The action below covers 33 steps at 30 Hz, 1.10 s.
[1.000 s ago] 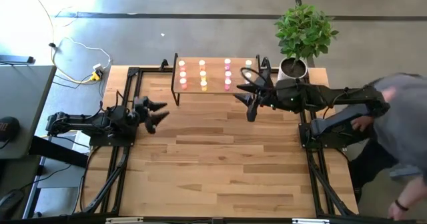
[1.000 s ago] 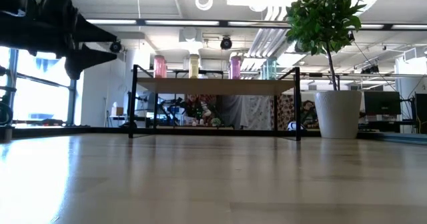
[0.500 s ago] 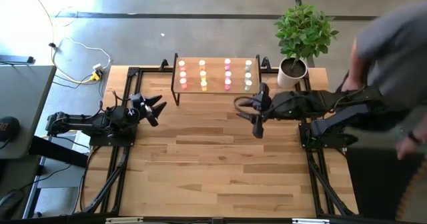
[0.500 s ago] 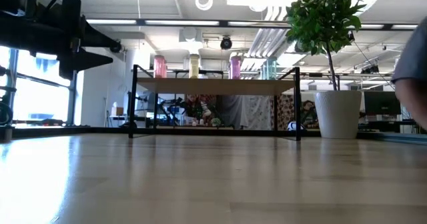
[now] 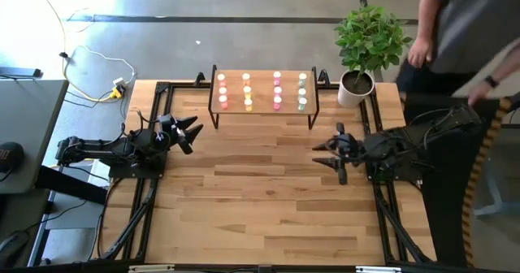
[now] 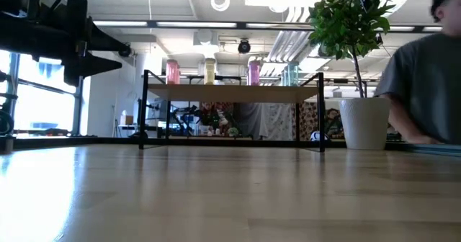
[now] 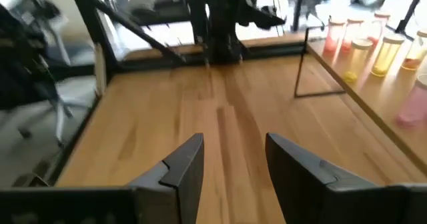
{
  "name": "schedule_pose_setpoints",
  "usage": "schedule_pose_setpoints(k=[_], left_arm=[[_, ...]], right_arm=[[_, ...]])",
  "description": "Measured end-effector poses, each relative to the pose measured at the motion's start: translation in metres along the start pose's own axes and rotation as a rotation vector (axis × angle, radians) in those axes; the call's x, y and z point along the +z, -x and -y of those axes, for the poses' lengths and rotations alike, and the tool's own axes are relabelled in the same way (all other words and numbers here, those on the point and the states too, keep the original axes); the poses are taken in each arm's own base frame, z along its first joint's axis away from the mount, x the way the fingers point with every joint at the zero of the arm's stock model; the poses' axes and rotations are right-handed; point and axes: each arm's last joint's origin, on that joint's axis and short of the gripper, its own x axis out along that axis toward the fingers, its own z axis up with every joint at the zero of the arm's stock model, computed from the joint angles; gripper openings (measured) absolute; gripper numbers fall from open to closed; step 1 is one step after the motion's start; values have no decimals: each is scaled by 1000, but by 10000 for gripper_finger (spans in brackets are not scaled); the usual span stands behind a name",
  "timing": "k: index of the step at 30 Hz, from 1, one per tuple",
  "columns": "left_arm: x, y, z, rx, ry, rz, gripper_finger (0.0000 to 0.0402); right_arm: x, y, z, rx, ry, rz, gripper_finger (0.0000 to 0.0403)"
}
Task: Pick and place medicine bottles onto shelf by color
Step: Return to Home Position
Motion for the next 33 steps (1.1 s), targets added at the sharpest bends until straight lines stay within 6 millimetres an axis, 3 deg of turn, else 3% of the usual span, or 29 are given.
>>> schedule_pose_setpoints(k=[6,10,19,33], left_arm=[[0,0,0,0,0,0,255],[0,0,0,0,0,0,255],[0,0,0,0,0,0,255],[0,0,0,0,0,0,255]], right_arm=[[-46,9,14,15,-15,110,151],[-64,14,23,-9,6,149,151],[-84,32,45,-106,4,267,151],[-121,39,55,-138,-67,366,151]])
